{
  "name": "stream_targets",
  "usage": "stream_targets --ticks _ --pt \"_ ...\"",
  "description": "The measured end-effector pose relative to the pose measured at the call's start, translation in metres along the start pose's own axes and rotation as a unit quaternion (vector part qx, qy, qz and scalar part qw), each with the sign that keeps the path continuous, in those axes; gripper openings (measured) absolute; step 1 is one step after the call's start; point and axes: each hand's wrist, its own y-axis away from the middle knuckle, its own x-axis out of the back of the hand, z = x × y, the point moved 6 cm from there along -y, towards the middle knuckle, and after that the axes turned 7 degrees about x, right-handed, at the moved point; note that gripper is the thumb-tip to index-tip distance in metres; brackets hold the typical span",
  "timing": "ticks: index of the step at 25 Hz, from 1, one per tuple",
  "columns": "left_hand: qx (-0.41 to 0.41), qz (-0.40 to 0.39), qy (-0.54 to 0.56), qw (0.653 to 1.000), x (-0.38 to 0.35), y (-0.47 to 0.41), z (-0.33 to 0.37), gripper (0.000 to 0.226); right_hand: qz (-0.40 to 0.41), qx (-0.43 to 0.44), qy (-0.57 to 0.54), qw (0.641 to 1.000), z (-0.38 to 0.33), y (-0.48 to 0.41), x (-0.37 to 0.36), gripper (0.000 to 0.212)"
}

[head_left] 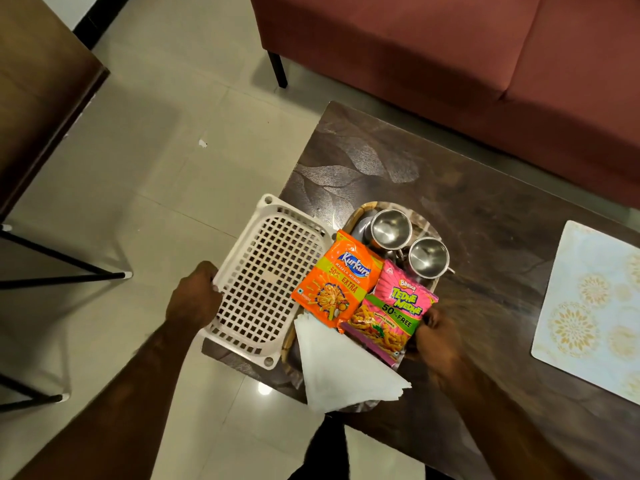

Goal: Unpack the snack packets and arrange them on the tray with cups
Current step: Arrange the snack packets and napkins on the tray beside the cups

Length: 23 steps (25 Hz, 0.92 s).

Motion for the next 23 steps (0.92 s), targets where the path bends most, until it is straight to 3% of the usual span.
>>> stream_targets --ticks 7,18,23 --pt "0.064 0.005 0.070 0.995 0.006 -0.001 -0.036 0.018 -0.011 -0.007 0.057 0.998 0.019 -0.017 0.009 0.031" --pt "0.027 -0.009 0.050 0.998 -0.012 0.011 -0.013 0.015 -0.006 -0.013 0.095 0.995 0.034 -0.039 0.018 0.025" --pt "0.028 -0.017 0.008 0.999 -0.018 0.018 -0.007 0.015 0.039 0.003 0.124 0.992 0.033 -0.037 0.028 0.031"
